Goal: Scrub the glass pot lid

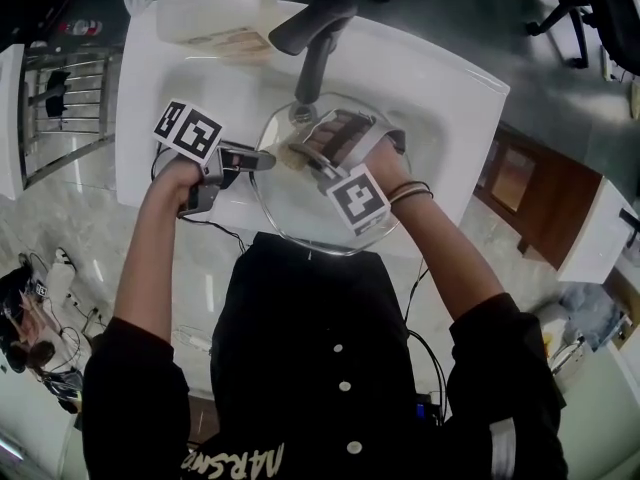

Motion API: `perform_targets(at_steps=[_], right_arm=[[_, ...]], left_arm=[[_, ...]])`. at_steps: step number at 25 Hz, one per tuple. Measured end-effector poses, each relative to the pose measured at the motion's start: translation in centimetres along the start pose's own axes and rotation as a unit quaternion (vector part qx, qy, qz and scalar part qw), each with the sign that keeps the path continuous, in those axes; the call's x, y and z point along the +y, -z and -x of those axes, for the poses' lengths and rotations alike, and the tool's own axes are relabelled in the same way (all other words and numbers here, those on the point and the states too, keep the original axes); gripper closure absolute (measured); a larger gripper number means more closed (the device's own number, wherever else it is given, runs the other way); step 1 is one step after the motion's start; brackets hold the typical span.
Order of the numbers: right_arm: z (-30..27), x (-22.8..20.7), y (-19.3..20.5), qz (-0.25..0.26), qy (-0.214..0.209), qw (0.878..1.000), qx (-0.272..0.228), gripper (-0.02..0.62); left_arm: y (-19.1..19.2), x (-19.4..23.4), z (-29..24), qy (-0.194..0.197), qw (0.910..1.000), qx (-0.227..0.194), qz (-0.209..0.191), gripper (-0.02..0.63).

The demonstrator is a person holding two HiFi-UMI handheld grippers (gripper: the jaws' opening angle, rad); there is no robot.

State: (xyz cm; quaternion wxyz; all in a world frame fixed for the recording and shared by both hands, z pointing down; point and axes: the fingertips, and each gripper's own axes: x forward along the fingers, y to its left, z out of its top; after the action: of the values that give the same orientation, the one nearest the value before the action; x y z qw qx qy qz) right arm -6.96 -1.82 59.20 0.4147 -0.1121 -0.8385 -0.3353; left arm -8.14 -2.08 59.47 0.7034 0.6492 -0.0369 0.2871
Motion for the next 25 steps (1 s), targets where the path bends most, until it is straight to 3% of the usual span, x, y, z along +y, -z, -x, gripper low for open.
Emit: perform_targets(at_steps=[6, 9, 25], right_arm=[[1.8, 3.8, 0.8, 0.01, -0.101, 0.995, 0.025, 0.453], [3.0, 5.1, 1.2, 0.014, -0.131, 0.991, 0.033, 0.453], [8.0, 10.5, 2.7, 0.006, -0.206, 0.977, 0.061, 0.454]], left_arm=[[0.0, 0.1, 0.1, -0.007, 1.0, -0.005, 0.002, 0.485], [0.0, 0.1, 0.1, -0.008, 0.9999, -0.008, 0.006, 0.486], [-0.1, 0.0, 0.1, -0.003, 0.9995, -0.022, 0.021, 0.491]])
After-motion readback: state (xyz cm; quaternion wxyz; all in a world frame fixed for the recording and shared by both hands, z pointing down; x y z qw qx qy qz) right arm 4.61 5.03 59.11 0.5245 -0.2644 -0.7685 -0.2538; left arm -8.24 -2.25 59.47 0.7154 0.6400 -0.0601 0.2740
